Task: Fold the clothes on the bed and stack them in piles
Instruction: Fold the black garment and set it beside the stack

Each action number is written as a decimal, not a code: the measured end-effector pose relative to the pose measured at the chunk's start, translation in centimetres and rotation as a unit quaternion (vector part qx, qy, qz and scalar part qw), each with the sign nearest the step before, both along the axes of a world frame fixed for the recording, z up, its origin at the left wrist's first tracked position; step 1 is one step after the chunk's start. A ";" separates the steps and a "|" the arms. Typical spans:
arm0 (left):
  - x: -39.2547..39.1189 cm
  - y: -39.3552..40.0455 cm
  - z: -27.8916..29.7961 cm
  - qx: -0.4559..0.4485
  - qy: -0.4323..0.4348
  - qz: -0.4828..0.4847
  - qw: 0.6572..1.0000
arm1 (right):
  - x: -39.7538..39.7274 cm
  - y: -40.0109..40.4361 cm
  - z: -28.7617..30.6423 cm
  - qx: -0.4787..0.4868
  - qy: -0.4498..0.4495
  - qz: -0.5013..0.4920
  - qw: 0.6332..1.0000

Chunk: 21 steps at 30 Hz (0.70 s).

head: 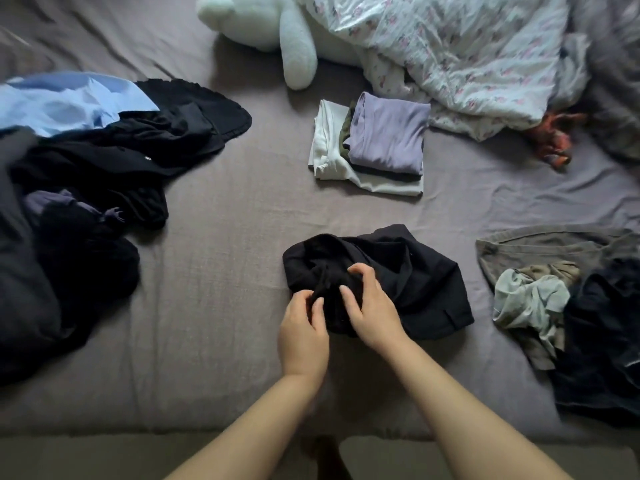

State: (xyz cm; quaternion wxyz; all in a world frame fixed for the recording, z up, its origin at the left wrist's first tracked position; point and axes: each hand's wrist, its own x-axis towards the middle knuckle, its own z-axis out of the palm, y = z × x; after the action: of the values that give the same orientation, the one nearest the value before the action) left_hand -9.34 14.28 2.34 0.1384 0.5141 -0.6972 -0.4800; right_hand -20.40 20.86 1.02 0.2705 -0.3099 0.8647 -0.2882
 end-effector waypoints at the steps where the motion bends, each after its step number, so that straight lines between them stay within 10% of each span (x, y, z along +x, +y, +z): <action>1: -0.5 -0.5 1.1 -0.003 0.009 -0.003 1.000 | 0.0 -0.2 1.3 0.012 0.005 0.022 1.000; 17: -2.0 -4.2 13.7 -0.029 0.033 -0.055 0.998 | -0.7 0.2 14.2 0.136 0.282 0.405 0.859; 21: -1.6 -4.3 13.1 -0.021 0.035 -0.101 0.994 | -1.3 0.8 14.1 0.016 0.186 0.281 0.941</action>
State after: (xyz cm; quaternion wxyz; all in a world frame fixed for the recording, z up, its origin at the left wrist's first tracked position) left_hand -10.90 9.99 15.47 0.1248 0.4211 -0.7502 -0.4944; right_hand -21.65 21.65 15.14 0.1794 -0.5839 0.7820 -0.1238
